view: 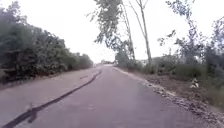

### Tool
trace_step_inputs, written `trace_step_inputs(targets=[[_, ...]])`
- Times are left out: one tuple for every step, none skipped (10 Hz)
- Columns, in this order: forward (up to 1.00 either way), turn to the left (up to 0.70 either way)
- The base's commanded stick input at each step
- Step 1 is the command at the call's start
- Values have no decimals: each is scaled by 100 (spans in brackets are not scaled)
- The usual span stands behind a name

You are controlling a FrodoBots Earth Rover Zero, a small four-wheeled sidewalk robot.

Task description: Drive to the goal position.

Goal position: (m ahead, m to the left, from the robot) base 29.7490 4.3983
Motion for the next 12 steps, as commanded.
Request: trace_step_inputs(targets=[[100, 0], [100, 0], [100, 0], [100, 0], [100, 0], [100, 0], [100, 0], [100, 0], [100, 0], [100, 0], [100, 0], [100, 0]])
